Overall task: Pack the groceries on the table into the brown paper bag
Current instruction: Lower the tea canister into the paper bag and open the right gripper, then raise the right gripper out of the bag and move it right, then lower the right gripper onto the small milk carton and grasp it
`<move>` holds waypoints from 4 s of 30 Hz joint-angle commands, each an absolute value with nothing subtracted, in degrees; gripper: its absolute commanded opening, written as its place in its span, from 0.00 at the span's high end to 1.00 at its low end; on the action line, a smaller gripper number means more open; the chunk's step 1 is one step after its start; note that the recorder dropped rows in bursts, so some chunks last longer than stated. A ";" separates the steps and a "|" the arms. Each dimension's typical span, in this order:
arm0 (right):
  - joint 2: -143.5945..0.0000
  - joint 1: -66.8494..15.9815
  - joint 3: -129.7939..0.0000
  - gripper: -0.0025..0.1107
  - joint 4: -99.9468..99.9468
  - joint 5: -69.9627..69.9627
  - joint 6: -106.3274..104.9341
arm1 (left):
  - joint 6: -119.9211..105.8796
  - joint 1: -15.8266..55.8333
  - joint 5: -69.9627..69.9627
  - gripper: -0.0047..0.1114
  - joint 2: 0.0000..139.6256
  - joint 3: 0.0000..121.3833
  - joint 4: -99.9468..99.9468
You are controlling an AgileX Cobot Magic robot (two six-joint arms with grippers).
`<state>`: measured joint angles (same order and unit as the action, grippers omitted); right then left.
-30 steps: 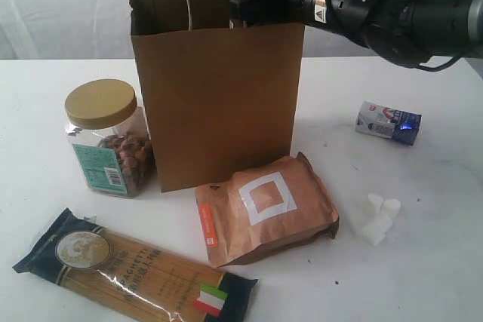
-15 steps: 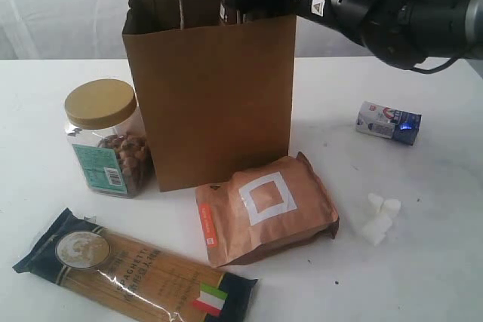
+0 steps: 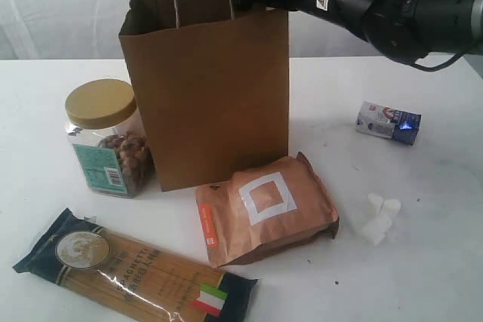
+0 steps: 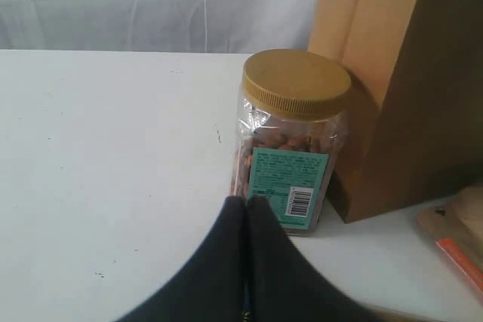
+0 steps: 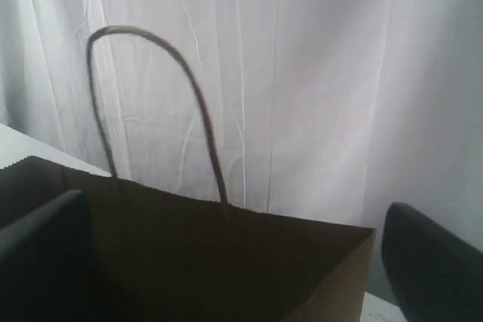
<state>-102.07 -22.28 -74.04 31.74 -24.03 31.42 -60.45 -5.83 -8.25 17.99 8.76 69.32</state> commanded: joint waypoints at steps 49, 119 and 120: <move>-100.72 -5.47 -69.18 0.98 20.53 -0.39 -22.62 | -60.35 -5.39 -8.61 0.96 17.62 8.51 69.99; -116.98 11.33 -89.39 0.98 99.95 -35.72 64.76 | -60.35 -5.39 -8.61 0.96 17.62 8.51 69.99; -116.51 11.33 -89.17 0.98 99.95 -35.86 64.76 | -60.35 -5.39 -8.61 0.96 17.62 8.51 69.99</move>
